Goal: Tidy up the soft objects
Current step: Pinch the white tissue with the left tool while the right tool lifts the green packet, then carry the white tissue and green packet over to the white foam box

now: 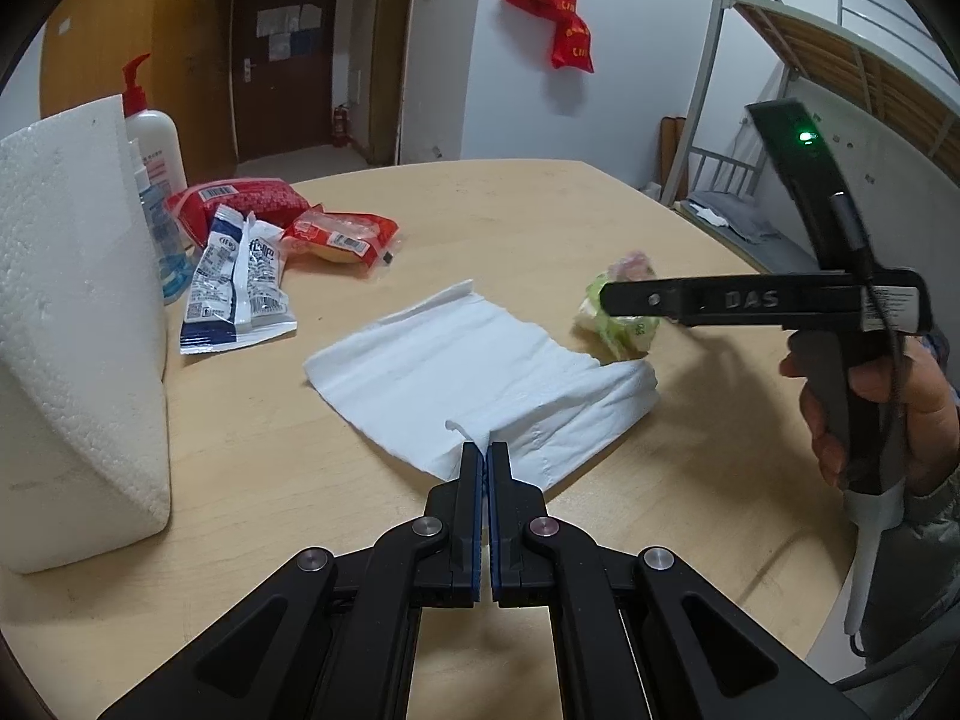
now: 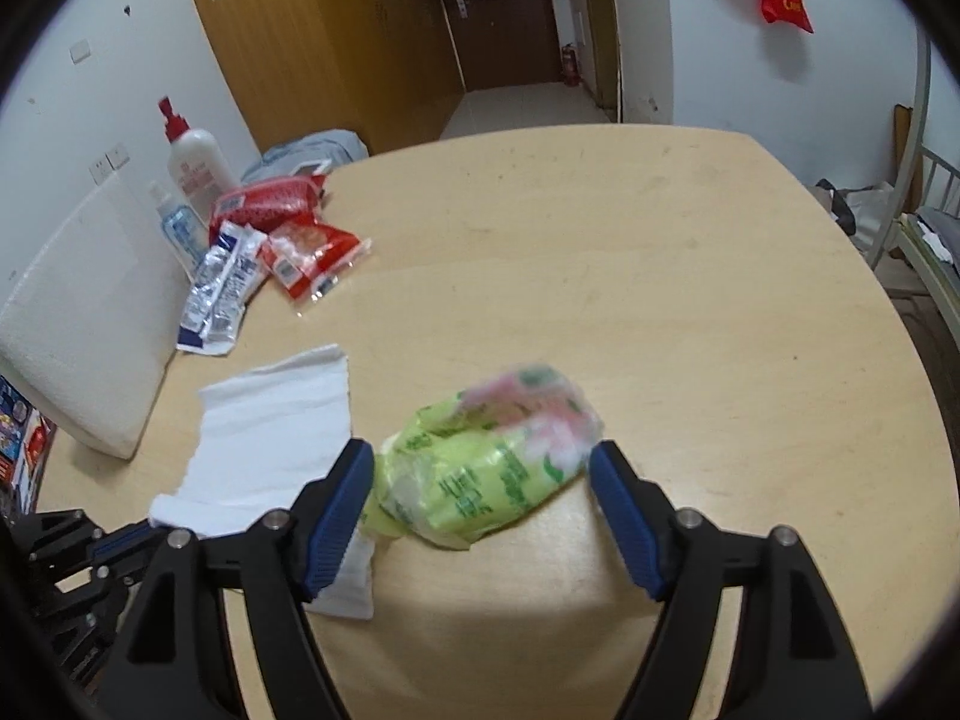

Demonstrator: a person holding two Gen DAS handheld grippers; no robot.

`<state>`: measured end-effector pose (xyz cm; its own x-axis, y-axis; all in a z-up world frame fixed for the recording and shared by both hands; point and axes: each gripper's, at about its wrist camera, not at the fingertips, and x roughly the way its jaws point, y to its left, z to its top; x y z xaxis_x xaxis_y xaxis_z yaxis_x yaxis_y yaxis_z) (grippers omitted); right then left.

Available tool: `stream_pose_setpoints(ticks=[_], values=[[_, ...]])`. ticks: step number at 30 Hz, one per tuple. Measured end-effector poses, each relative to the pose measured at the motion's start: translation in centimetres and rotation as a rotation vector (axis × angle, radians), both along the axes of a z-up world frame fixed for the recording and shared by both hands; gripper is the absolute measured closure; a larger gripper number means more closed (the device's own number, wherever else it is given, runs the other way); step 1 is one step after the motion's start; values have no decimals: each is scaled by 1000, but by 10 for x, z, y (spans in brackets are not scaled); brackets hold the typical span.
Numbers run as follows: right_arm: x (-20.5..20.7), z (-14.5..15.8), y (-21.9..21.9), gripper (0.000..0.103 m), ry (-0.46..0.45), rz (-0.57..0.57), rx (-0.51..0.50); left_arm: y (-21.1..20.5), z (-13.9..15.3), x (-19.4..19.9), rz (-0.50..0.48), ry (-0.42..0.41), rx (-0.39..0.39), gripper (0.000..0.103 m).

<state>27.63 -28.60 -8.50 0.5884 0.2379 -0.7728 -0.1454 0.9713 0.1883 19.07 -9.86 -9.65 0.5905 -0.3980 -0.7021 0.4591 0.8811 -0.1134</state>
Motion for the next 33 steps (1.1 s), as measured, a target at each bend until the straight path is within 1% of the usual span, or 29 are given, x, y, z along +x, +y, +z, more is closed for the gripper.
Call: stream_pose_setpoints(ticks=[3, 8, 9, 10, 13, 14, 15, 17, 19, 24, 29, 33], values=[[4, -4, 2, 25, 15, -9, -10, 1, 0, 0, 0, 2, -2, 102], [11, -4, -2, 25, 12, -35, 25, 3, 0, -1, 3, 5, -8, 102], [12, -4, -2, 32, 9, -31, 33, 4, 0, -1, 5, 4, -7, 102], [13, -5, -2, 41, 11, -26, 42, 4, 0, -1, 5, 2, -6, 102], [14, -5, 0, 60, 15, -11, 44, 5, 0, -1, 5, 0, -11, 102], [14, -5, 0, 61, 15, -8, 49, 5, 0, -2, 4, 0, -12, 102], [13, -4, 0, 65, 5, -11, 53, 5, 1, -2, 5, -2, -12, 102], [13, -4, 1, 67, 0, 3, 60, 6, 2, -3, 8, -8, -13, 102], [12, -3, 1, 71, -8, 9, 80, 7, 3, -3, 11, -10, -19, 102], [1, 10, -4, 71, -64, 14, 149, 11, 14, -6, 19, -38, -42, 102], [-13, 24, -8, 71, -103, 18, 205, 20, 33, -10, 45, -83, -63, 102], [-28, 42, -9, 71, -149, 24, 224, 28, 51, -14, 67, -125, -83, 102]])
